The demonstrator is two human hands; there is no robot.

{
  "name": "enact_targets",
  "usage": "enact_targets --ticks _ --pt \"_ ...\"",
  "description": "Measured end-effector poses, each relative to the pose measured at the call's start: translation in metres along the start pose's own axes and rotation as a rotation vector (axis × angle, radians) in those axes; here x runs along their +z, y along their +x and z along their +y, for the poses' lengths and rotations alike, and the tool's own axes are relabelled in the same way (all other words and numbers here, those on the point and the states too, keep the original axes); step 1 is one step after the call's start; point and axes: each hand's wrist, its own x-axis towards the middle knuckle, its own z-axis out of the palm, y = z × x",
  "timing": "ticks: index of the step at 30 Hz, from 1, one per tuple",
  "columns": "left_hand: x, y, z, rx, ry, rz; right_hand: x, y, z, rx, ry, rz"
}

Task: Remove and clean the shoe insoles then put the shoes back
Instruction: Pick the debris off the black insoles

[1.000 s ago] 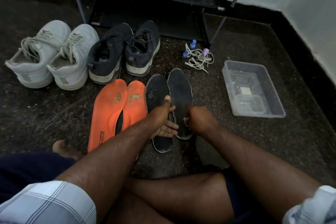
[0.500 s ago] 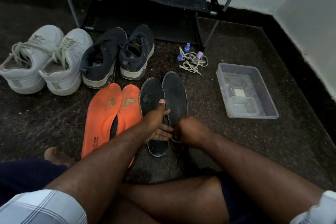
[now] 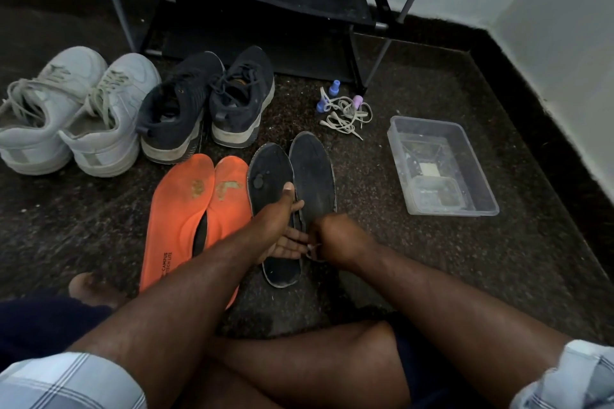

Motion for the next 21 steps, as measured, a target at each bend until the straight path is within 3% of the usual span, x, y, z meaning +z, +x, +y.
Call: enact_targets --ticks 3,8,12,17,21 --pt "0.0 -0.001 0.001 -0.003 -0.004 -0.003 0.003 -0.003 0.001 -0.006 0.019 -0.084" --pt "0.001 -0.001 0.001 -0.004 0.004 0.005 -0.006 0.003 0.004 0.022 -0.017 0.075" --pt "0.0 0.001 0.001 -0.001 0.002 0.005 0.002 -0.004 -0.002 -0.041 0.002 -0.068" --pt "0.001 0.0 0.0 -0.003 0.007 0.02 -0.007 0.004 0.008 0.06 0.027 0.108" --pt "0.001 0.0 0.001 -0.008 0.0 0.012 0.003 -0.001 -0.002 0.002 -0.026 -0.041"
